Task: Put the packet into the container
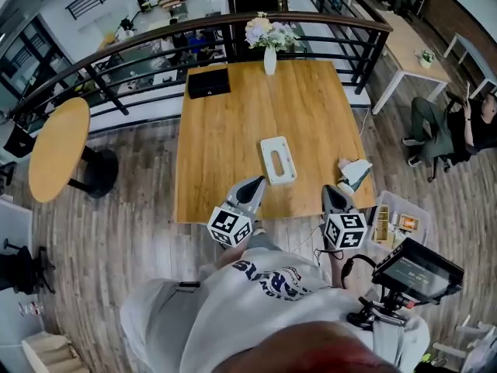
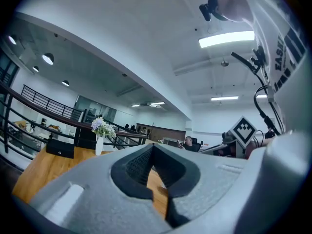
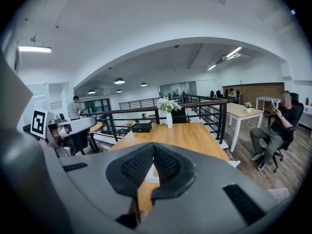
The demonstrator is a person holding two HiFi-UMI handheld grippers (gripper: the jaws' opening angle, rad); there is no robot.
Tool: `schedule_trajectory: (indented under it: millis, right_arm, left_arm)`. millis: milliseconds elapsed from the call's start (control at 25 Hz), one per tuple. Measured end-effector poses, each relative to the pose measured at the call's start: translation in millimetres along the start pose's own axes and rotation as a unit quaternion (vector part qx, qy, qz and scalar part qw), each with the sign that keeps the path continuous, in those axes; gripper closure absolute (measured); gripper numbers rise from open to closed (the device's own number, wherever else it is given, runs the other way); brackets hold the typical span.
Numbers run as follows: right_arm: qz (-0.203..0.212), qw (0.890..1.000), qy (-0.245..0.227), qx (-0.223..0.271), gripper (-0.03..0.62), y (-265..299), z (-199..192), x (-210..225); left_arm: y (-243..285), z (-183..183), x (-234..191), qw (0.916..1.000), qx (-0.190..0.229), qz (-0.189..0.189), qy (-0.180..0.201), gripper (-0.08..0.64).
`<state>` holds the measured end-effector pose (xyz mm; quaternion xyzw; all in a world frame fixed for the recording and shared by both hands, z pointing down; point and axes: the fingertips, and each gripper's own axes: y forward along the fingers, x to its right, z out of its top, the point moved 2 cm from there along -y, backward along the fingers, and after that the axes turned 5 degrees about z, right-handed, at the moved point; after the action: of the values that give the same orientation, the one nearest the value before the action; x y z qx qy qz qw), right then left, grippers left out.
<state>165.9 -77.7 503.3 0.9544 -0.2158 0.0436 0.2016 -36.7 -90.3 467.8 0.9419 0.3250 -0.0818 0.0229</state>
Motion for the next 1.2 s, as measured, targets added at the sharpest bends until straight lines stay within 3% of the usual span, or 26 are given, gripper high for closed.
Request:
schedule_trajectory:
  millis: [520,880,1200]
  right_arm:
    - [0.011,0.999,-0.024,-0.031,0.583,102,35,-33]
    - [0.049,0.998,-0.038,0.005,0.584,111,61,-59]
    - [0.098,0.994,-0.038,0.036,0.584,128,99,-49]
  left_arm:
    - [28,9,-119,0.9997,0.019,0.009,-0.014,0.563]
    - [15,24,-123,0.9994,0.022,0.027,-0.007,0.563]
    - [39,59,-90,0.9985,0.036,0.041,0.009,0.563]
